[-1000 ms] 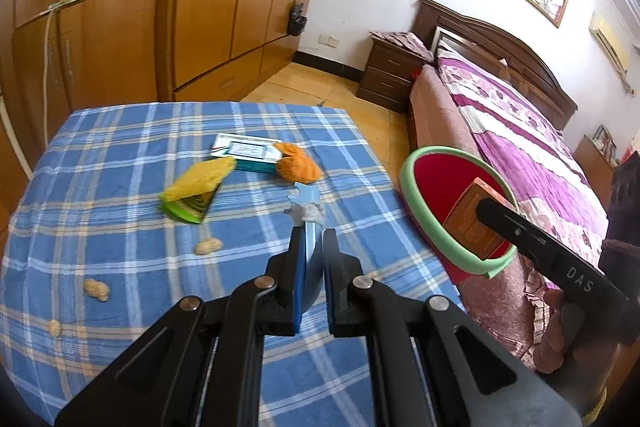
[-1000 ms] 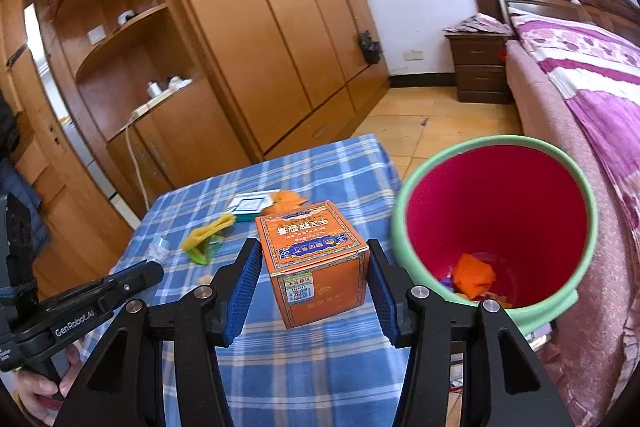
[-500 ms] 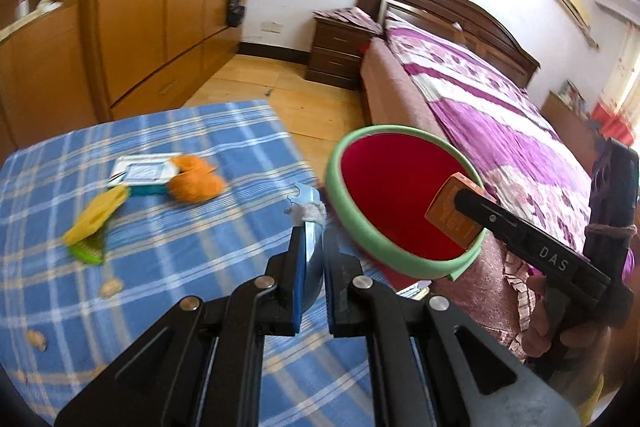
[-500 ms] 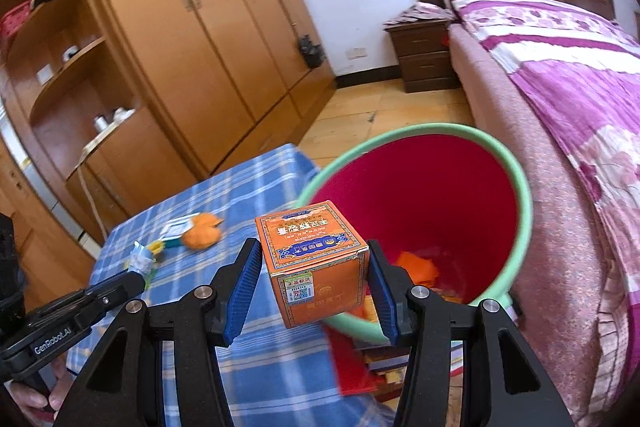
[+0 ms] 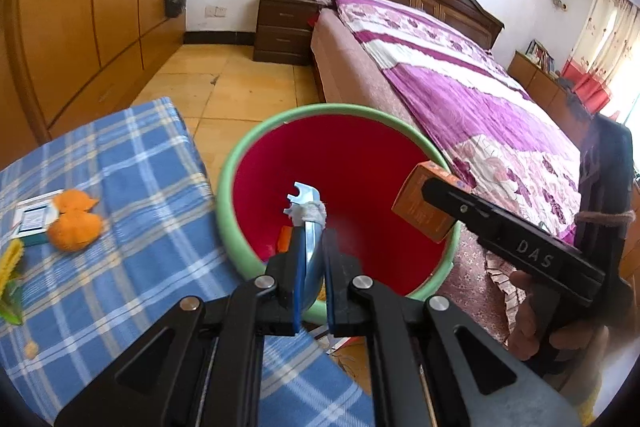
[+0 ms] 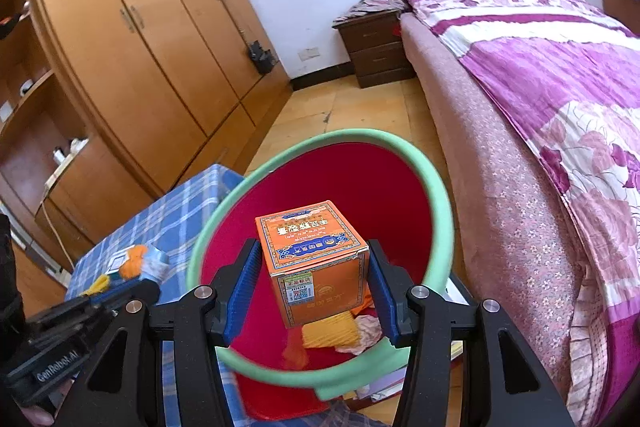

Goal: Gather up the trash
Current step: 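Open both tools, dropping the hook and box into the bucket, then move both tools back over the table toward the remaining net and mesh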

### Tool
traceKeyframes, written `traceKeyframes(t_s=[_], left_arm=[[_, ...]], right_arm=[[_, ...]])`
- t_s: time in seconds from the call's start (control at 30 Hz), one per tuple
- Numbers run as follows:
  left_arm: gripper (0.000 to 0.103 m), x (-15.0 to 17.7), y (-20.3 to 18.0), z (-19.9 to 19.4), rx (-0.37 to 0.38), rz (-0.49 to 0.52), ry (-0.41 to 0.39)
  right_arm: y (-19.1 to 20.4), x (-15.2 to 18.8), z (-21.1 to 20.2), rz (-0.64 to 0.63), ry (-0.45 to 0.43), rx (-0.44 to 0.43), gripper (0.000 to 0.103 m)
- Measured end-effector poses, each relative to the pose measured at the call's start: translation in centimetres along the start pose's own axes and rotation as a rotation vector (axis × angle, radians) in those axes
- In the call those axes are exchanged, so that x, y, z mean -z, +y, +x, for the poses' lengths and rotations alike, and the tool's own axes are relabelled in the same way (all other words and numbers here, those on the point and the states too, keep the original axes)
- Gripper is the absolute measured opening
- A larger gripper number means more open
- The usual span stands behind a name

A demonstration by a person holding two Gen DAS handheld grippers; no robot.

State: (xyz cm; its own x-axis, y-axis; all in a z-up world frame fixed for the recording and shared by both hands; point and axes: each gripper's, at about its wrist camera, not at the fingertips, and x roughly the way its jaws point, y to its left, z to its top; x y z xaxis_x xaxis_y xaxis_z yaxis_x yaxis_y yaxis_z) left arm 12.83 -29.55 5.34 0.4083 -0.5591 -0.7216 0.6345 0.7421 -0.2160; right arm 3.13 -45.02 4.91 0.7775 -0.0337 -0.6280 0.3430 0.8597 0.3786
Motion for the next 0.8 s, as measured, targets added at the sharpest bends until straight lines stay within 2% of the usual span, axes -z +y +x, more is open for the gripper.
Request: traceKeyframes(t_s=[0.3,0.37,0.43,0.8], left_arm=[[0.008,-0.3,-0.2,2.4,-0.003,-0.01,0.027],[0.014,-0.4,0.0,2.6,-0.001,-0.013,0.031],[0.025,-0.4,0.2,2.6,-0.002,-0.02,0.029],[0.026,0.1,1.7,1.8,-0.028,-0.063,0.024]], right_arm=[[-1.5,-0.9,1.3,0.023,-0.001,-0.001,0.055],[-1.5,-1.0,1.4,0.03,-0.006,-0.006,0.055],[-1.6,-1.1,1.5,0.035,-0.005,-0.007,0.055],[-1.3,-1.0,1.3,0.045,-0.016,-0.024,0.055]])
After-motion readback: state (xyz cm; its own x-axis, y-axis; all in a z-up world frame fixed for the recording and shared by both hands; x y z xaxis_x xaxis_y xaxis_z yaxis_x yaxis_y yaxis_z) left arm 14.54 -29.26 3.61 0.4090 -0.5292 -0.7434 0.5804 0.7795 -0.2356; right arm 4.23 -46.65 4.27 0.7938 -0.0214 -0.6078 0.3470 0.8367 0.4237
